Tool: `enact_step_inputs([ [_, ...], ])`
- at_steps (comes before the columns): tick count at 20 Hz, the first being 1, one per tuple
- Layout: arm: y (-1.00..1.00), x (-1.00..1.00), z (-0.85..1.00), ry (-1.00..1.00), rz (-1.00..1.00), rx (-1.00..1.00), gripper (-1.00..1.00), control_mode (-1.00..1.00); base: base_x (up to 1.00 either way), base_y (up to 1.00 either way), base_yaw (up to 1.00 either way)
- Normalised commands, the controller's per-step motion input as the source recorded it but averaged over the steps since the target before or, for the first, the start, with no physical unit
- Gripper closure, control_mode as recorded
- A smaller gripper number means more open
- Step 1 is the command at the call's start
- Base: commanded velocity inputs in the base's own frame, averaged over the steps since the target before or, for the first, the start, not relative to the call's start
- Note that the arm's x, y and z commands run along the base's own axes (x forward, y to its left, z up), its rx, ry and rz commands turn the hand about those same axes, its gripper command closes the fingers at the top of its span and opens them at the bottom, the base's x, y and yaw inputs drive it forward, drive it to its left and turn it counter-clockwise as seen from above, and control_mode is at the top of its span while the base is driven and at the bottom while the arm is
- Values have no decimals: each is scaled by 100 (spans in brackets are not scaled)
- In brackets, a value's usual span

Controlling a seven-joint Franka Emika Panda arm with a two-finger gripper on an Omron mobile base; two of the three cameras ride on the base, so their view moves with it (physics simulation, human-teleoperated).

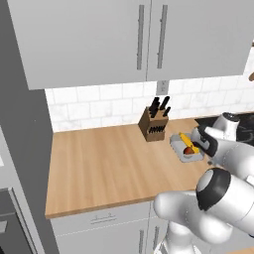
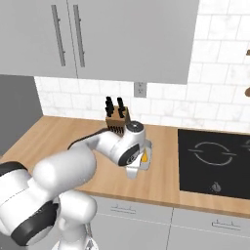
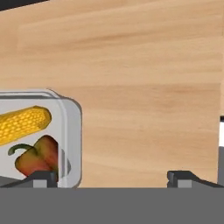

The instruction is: Take the meat container that has the fish and place it on the second highest rack of the freezer. Then take the vegetable container that has the corn and bell pepper and place it on the highest rack of the freezer.

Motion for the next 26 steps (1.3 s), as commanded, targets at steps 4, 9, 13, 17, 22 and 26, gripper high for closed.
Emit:
enact_step_inputs([
  [4, -16, 3, -21, 8, 0, 0, -100, -100, 0, 0, 0],
  [9, -1, 31, -19, 5, 0, 0, -100, -100, 0, 0, 0],
  [13, 0, 42, -15, 4, 0, 0, -100, -100, 0, 0, 0],
  [17, 0, 31, -12, 3, 0, 0, -100, -100, 0, 0, 0],
  [22, 0, 12, -28, 2, 0, 0, -100, -100, 0, 0, 0],
  [26, 0, 0, -51, 0, 0, 0, -100, -100, 0, 0, 0],
])
